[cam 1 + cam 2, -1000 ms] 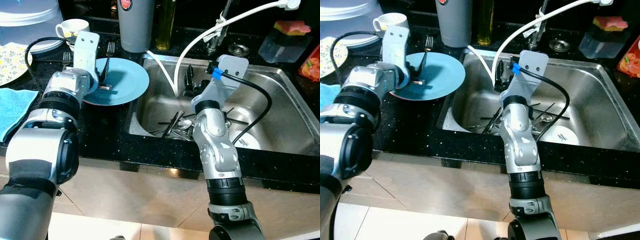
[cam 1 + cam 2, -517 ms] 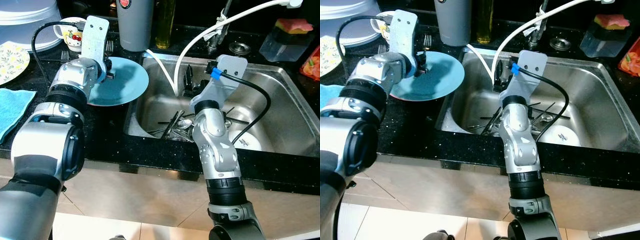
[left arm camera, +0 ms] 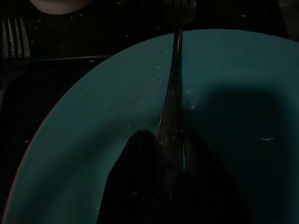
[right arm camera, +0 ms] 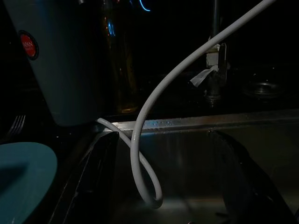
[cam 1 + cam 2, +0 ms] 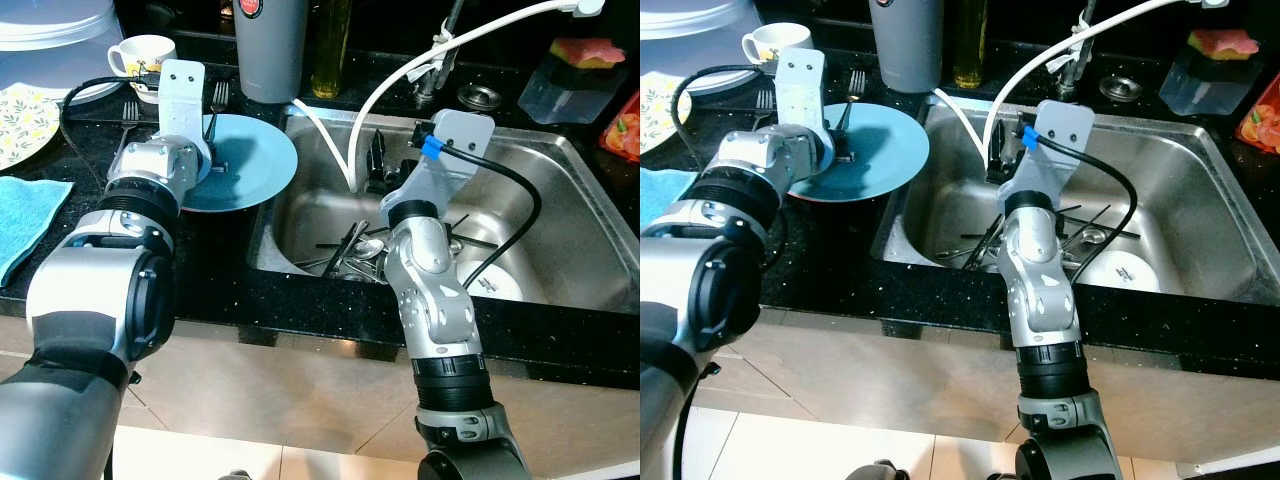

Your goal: Kitchen organization

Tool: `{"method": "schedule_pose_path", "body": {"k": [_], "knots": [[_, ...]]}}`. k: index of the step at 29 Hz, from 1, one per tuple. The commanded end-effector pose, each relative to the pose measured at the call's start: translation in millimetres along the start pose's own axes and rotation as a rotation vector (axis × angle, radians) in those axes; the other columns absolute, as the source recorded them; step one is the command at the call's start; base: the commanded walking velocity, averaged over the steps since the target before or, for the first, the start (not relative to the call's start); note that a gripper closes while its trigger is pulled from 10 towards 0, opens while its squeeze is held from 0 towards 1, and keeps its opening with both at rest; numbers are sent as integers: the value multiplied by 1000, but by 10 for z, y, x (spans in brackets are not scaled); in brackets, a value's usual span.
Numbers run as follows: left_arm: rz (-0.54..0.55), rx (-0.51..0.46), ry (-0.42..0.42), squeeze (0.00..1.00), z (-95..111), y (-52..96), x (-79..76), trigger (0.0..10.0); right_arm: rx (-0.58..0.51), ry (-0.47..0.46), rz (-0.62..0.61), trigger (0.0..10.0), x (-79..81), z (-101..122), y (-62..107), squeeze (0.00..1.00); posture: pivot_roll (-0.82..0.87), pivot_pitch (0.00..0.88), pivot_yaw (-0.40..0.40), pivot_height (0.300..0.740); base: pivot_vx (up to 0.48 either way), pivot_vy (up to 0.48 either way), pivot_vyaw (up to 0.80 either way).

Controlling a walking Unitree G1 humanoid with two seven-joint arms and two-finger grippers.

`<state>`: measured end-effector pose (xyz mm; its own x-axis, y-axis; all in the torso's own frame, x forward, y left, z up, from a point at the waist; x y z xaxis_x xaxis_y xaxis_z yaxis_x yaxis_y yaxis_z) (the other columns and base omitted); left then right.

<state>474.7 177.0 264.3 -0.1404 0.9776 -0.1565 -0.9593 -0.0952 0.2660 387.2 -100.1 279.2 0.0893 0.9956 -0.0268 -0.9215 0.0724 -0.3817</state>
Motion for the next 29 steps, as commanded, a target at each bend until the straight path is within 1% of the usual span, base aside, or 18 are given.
{"method": "schedule_pose_path", "body": {"k": [1, 2, 3, 4, 9, 12, 13, 14, 15, 16, 17, 18, 19, 20, 21, 25, 27, 29], "knots": [[37, 87, -7, 0, -233, -29, 135, 10000, 0, -15, -2, 10000, 16, 4, 8, 0, 280, 105, -10, 740, 0, 0, 0], [25, 120, 14, 0, -315, -33, 123, 8706, 0, -14, -3, 10000, 13, 3, 9, 0, 280, 105, -10, 740, 0, 0, 0], [25, 120, 14, 0, -315, -33, 123, 8706, 0, -14, -3, 10000, 13, 3, 9, 0, 280, 105, -10, 740, 0, 0, 0], [23, 131, 20, 0, -342, -34, 124, 0, 0, -13, -4, 10000, 9, 4, 8, 0, 274, 110, -8, 740, 0, 0, 0], [24, 141, 21, 0, -359, -32, 129, 0, 4, -10, -10, 10000, -13, -5, 12, 0, 274, 115, -10, 740, 0, 0, 0], [28, 105, -6, 0, -268, -28, 123, 0, 5, -9, -10, 10000, -19, -8, 10, 0, 277, 116, -12, 740, 0, 0, 0], [15, 48, -25, 0, -131, -19, 80, 0, 5, -9, -9, 10000, -18, -8, 10, 0, 278, 116, -14, 740, 0, 0, 0], [4, -98, -105, 0, 207, 29, -3, 0, 4, -9, -8, 10000, -16, -6, 11, 0, 279, 117, -13, 740, 0, 0, 0], [4, -98, -105, 0, 207, 29, -3, 0, 4, -9, -8, 10000, -16, -6, 11, 0, 279, 117, -13, 740, 0, 0, 0], [4, -145, -136, 0, 309, 51, -28, 0, 4, -9, -8, 10000, -15, -6, 11, 0, 279, 117, -13, 740, 0, 0, 0], [14, -197, -187, 0, 414, 77, -47, 10000, 3, -9, -8, 10000, -19, -6, 13, 0, 280, 117, -15, 740, 0, 0, 0], [11, -261, -253, 0, 543, 120, -99, 10000, 4, -9, -8, 10000, -25, -8, 16, 0, 283, 117, -15, 740, 0, 0, 0], [6, -301, -296, 0, 621, 151, -142, 10000, 4, -8, -8, 10000, -31, -10, 19, 0, 284, 117, -15, 740, 0, 0, 0], [6, -301, -296, 0, 621, 151, -142, 10000, 4, -8, -8, 10000, -31, -10, 19, 0, 284, 117, -15, 740, 0, 0, 0], [-33, -355, -389, 0, 712, 212, -261, 10000, 6, -6, -8, 10000, -37, -18, 23, 0, 286, 117, -17, 740, 0, 0, 0], [-122, -433, -511, 0, 699, 325, -446, 10000, 10, -1, -5, 10000, -57, -39, 26, 0, 297, 117, -30, 740, 0, 0, 0], [-183, -454, -541, 0, 596, 399, -542, 10000, 12, 1, 2, 10000, -47, -46, 19, 0, 301, 115, -38, 740, 0, 0, 0], [-202, -460, -551, 0, 557, 420, -575, 10000, 12, 2, 4, 10000, -44, -47, 16, 0, 300, 116, -40, 740, 0, 0, 0]]}}
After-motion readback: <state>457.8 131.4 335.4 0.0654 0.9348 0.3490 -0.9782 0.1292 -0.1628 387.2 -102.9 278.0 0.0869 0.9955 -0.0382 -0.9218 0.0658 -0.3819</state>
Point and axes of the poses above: a point about 5 cm out from each wrist's last joint towards the gripper, its own y axis pointing back from the gripper into the wrist, its own z axis along the axis of the wrist's last joint, x = y × z, the point moved 5 cm from there along -y, pointing out of the wrist towards the gripper, and after that the axes turned 14 degrees about y, right-handed, at the moved point
